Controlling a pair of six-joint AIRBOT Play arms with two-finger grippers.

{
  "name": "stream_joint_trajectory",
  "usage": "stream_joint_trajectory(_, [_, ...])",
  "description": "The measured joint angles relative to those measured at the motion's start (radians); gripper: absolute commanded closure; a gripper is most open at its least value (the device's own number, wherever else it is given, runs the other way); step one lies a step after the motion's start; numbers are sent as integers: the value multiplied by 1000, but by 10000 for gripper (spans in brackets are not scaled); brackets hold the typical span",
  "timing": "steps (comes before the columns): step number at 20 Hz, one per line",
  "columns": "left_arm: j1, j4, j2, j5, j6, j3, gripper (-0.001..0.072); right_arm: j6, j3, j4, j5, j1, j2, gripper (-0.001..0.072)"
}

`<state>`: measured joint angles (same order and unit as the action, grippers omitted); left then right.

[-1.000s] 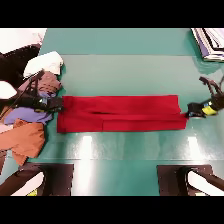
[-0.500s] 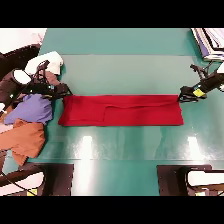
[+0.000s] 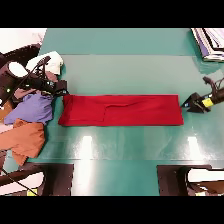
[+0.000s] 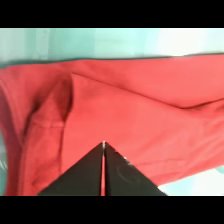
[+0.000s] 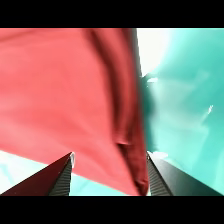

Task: Fold the shirts.

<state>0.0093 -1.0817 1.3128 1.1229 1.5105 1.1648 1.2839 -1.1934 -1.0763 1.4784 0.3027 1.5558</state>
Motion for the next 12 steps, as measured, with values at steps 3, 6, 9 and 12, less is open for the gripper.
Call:
stream_joint_trajectory(3, [-44,27,2,-11,0,2,680,-53,117,83,-47,35,9,199])
stream_joint_trajectory(6, [-127,38,5,-56,18,2,681,-108,174,187,-98,23,32,536])
stream_joint_trajectory(9, [-225,41,12,-152,53,4,681,-143,161,237,-153,-16,48,698])
stream_joint_trajectory(12, [-330,55,70,-232,73,37,681,-154,91,287,-125,-63,21,698])
